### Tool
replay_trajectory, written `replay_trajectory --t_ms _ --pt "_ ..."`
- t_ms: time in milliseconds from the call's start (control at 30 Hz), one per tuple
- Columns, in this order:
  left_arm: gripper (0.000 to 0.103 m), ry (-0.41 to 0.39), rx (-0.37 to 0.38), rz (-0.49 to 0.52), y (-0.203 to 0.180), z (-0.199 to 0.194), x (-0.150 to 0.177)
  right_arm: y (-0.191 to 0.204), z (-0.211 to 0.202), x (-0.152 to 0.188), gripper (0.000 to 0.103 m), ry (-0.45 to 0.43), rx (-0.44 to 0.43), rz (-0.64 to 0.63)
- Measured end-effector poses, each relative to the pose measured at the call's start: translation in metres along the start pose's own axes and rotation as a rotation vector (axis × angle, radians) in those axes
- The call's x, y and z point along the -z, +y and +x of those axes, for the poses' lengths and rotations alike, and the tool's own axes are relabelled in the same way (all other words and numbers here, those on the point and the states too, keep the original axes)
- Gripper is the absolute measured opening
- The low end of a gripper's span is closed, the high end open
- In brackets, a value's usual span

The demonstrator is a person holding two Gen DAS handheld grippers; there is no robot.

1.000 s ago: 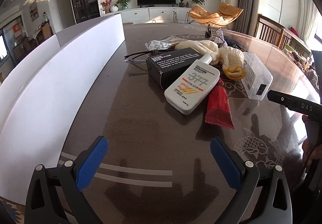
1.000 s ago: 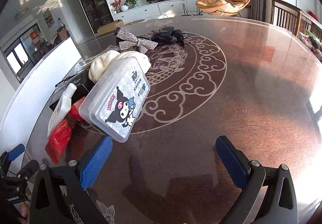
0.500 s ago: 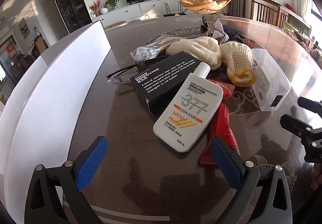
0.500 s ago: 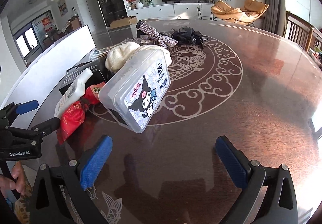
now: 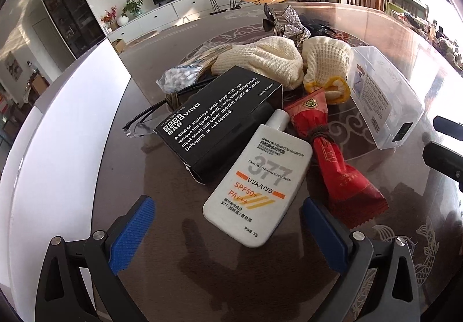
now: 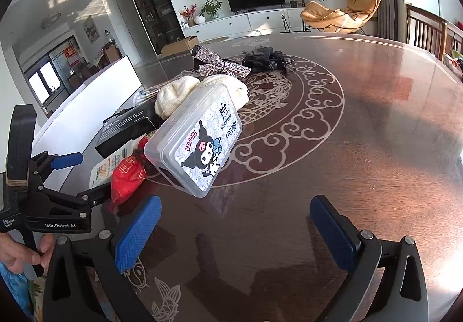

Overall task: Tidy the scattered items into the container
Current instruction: 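Reach the left gripper to the white sunscreen bottle and close on it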

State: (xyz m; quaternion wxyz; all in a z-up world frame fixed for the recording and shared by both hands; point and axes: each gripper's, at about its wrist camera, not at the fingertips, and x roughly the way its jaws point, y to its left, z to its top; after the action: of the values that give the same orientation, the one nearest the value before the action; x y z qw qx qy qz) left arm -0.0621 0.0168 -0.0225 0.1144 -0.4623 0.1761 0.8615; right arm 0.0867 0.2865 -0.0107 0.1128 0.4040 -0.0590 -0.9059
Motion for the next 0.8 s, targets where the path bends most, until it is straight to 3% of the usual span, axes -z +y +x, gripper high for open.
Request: replay_trajectory --t_ms 233,367,533,600,667,800 --pt "0.103 0.107 0.205 -0.045 0.013 0.014 -0.014 -0.006 -0.005 0.001 0.102 -0.029 -0.007 0.034" --pt "0.103 0.102 0.205 -0.048 0.011 0.01 -0.014 -0.012 -0.008 0.001 0.102 -0.05 -0.01 0.069" --pt "0.103 0.038 0.191 -0.064 -0.002 0.003 -0.002 -0.014 -0.01 0.001 0.102 -0.063 -0.012 0.089" --pt "0.09 0.024 0.19 -0.067 -0.004 -0.006 0.001 -0.015 -0.012 0.001 0.102 -0.073 -0.016 0.096" --pt "0.055 0.008 0.188 -0.084 -0.002 -0.015 0.006 -0.016 -0.013 0.001 0.102 -0.079 -0.023 0.103" --pt "0.053 -0.005 0.169 -0.143 0.003 -0.024 0.024 -0.015 -0.012 0.002 0.102 -0.077 -0.037 0.099"
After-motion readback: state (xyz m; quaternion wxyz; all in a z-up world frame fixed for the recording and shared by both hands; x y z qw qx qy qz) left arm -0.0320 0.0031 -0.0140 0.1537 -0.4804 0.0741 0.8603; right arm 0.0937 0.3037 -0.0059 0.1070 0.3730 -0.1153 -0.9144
